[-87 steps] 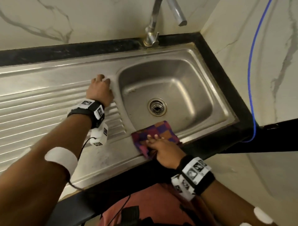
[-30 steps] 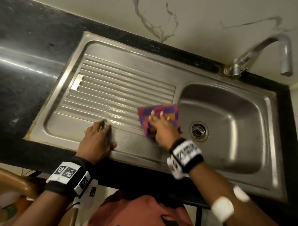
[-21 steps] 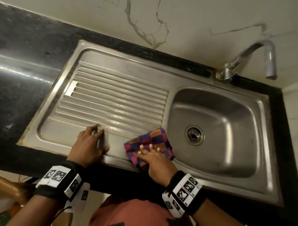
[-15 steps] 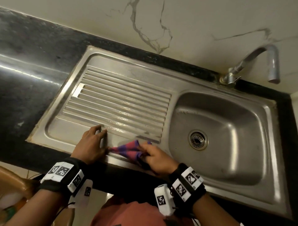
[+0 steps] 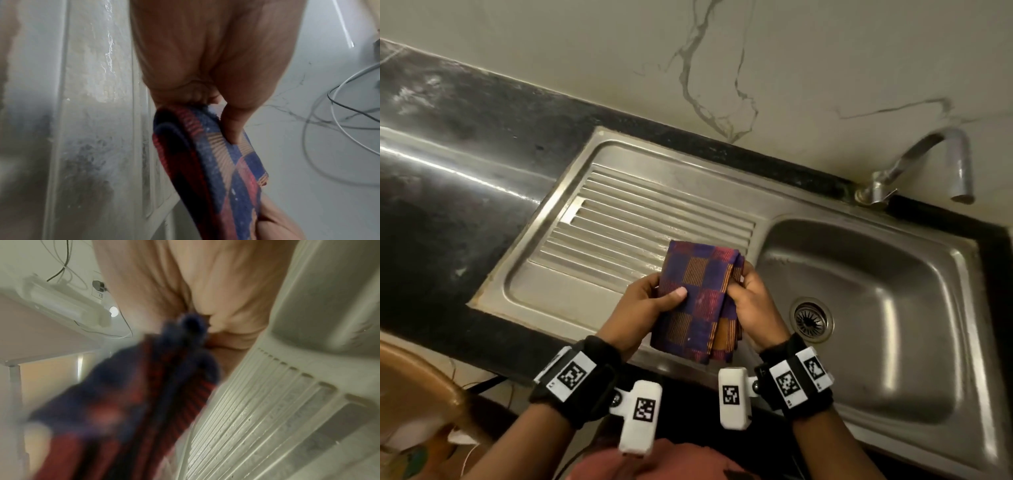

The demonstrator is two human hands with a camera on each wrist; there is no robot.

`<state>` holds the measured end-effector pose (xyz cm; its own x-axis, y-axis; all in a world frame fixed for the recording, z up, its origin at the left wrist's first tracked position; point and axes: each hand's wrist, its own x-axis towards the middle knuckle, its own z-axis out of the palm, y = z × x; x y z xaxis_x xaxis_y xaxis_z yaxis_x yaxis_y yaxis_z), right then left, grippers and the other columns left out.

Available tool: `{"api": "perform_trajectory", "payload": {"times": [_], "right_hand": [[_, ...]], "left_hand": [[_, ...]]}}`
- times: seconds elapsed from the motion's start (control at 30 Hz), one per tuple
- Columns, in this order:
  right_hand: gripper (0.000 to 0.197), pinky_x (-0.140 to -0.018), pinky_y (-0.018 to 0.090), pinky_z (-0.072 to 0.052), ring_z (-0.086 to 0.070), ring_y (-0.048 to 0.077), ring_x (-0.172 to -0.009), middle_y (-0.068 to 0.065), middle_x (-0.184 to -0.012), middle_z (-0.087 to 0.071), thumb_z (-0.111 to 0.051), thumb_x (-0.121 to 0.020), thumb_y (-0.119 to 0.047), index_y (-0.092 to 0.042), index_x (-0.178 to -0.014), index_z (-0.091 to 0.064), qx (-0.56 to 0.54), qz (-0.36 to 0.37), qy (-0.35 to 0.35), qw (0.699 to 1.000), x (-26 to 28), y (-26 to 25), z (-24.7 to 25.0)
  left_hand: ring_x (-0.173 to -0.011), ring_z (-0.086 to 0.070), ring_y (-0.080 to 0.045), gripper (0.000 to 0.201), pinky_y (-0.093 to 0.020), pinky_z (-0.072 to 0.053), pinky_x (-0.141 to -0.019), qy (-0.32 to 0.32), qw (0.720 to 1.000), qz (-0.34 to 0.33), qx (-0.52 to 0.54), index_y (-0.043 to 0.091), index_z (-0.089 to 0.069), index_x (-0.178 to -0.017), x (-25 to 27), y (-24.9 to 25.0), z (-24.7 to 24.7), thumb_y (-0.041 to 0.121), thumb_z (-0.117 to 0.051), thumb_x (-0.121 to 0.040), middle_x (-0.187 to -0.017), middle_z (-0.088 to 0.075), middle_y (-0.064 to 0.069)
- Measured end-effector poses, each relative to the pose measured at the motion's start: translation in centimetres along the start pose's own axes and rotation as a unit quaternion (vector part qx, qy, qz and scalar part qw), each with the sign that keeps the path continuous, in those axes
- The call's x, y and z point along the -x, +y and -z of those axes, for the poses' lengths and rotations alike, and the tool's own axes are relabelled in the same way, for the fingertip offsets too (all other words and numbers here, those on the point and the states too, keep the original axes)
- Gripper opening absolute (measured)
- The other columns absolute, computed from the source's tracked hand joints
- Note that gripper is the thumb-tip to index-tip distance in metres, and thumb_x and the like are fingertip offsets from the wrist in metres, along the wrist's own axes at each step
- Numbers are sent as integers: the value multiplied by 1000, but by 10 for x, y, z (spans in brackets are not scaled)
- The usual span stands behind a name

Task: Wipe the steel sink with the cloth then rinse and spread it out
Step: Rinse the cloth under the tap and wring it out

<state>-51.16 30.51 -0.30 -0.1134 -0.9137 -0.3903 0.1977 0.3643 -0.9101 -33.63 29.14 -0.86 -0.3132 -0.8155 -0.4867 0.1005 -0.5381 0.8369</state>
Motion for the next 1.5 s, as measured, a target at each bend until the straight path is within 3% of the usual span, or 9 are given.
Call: {"api": "perform_trajectory", "payload": {"times": [0.33, 0.47, 0.67, 0.77, 1.0, 1.2, 1.3, 1.43, 1.5], "right_hand": [[28, -92, 40, -54, -67, 20, -103, 1, -109, -67, -48, -96, -35, -30, -123, -48, 49, 66, 98, 992, 6, -2, -35], [45, -97, 47, -50, -58, 11, -116, -7, -119, -63, -64, -77, -51, -30, -116, -54, 122, 90, 89, 984, 7, -1, -52], [61, -80, 46, -59, -64, 20, -104, 4, -115, -61, -76, -75, -33, -30, -127, -44, 111, 76, 132, 982, 6, 2, -56], [69, -81, 48, -58, -65, 24, -102, 6, -114, -64, -77, -67, -41, -31, -129, -47, 98, 71, 133, 984, 7, 4, -55], [23, -89, 49, -55, -70, 21, -96, 6, -104, -73, -70, -83, -17, -18, -105, -67, 82, 62, 155, 983, 20, 8, -41], [27, -93, 52, -52, -67, 24, -103, 7, -111, -69, -61, -89, -19, -18, -115, -58, 58, 50, 179, 981, 26, 19, -9], [27, -89, 48, -54, -67, 24, -101, 6, -109, -68, -61, -89, -9, -26, -108, -55, 52, 70, 201, 976, 31, 16, 22], [31, -83, 37, -54, -68, 18, -93, 2, -99, -70, -60, -87, 2, -24, -102, -55, 37, 98, 246, 964, 38, 5, 72], [32, -89, 44, -52, -67, 20, -94, 4, -100, -70, -61, -85, 5, -22, -102, -55, 31, 99, 274, 956, 40, 4, 102]], "left_hand": [[-101, -69, -23, 26, -40, -54, -90, -5, 996, -69, -52, 9, -62, -112, -4, 22, 32, 7, -63, -87, -107, -72, -6], [-101, -68, -22, 28, -40, -54, -90, -21, 993, -93, -68, 11, -62, -114, -5, 27, 44, 6, -64, -86, -109, -72, -7], [-100, -68, -17, 34, -32, -56, -86, -81, 987, -101, -94, 14, -60, -117, -4, 36, 59, 2, -64, -86, -109, -72, -3], [-101, -68, -17, 34, -34, -56, -86, -97, 985, -97, -105, 15, -60, -116, -6, 36, 62, 4, -65, -85, -109, -72, -3], [-99, -69, -14, 34, -30, -56, -85, -127, 981, -69, -127, 18, -60, -117, -13, 30, 46, 6, -65, -86, -107, -72, 1], [-99, -69, -13, 31, -24, -56, -81, -175, 972, -68, -143, 15, -61, -117, -26, 21, 6, 5, -63, -88, -108, -72, -2], [-97, -69, -12, 23, -22, -55, -80, -191, 964, -63, -174, 14, -63, -114, -35, 15, -23, 20, -57, -93, -106, -72, -1], [-88, -69, -19, 44, -36, -56, -75, -211, 948, -47, -234, 14, -67, -104, -68, 11, -74, 50, -42, -94, -98, -73, -9], [-75, -61, -18, 48, -37, -53, -66, -201, 926, -81, -310, 10, -66, -96, -91, 14, -104, 49, -38, -96, -86, -69, -12]]}}
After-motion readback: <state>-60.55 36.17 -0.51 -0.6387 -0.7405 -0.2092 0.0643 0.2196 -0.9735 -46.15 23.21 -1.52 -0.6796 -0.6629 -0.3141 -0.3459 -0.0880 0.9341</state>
